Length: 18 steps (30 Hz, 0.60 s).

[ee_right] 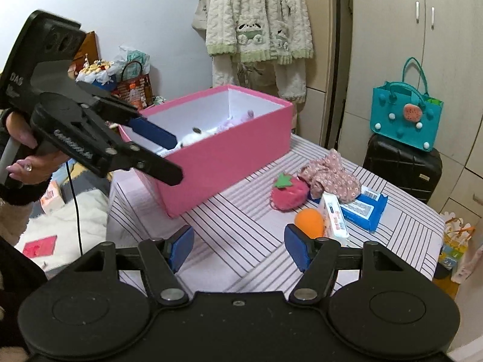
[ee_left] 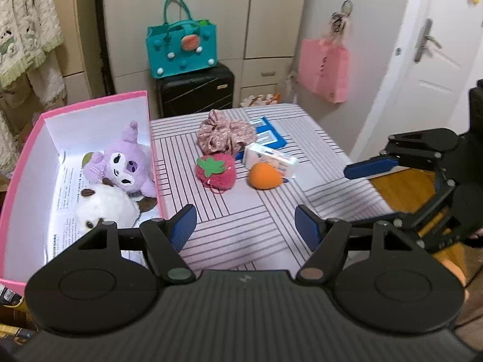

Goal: Organize soft objects
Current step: 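Withdraw both grippers and move them toward the strawberry pouch and orange sponge, then close the left gripper on the pink strawberry pouch while the right grips the orange sponge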

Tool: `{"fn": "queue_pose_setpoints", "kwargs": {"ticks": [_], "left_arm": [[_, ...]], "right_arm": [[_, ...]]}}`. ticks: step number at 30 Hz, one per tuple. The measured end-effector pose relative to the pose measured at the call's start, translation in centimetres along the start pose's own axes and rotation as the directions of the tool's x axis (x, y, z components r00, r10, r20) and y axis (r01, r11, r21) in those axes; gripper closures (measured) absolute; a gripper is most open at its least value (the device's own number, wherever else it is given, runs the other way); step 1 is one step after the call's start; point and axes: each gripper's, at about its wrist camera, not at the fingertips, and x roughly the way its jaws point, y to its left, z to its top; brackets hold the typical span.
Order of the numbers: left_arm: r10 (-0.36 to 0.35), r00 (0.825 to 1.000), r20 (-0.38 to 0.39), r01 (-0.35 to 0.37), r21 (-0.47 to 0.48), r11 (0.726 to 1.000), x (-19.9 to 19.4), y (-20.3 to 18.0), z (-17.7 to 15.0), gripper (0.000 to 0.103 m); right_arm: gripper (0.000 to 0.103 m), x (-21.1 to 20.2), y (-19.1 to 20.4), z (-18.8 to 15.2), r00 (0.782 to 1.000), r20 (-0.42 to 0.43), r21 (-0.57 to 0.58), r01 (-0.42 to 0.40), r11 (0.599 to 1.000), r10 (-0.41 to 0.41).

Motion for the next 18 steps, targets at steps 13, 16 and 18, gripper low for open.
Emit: {"fn": "queue_pose_setpoints", "kwargs": {"ticks": [13,16,18], "left_arm": [[0.169,0.984,0.049,-0.175,0.135,0.975,5.6,-3.2,1.3,0.035],[0.167,0.985,0.048,-0.172,0.143,0.975,6.6,-3.6,1.6,0.035],[0.165,0.985,0.043,-0.169,0.133,0.977,7.5,-3.6,1.9,0.035]], "right_arm": [[0.031,5.2,-3.1,-2.9,0.996,0.079,-0.025,-0.034,0.999,0.036],[0.031,6.2,-3.3,-3.0,0.997,0.083,-0.04,-0.006,0.999,0.009],[0.031,6.9,-3.2,-3.2,0.996,0.082,-0.053,0.026,0.998,-0.021]]}}
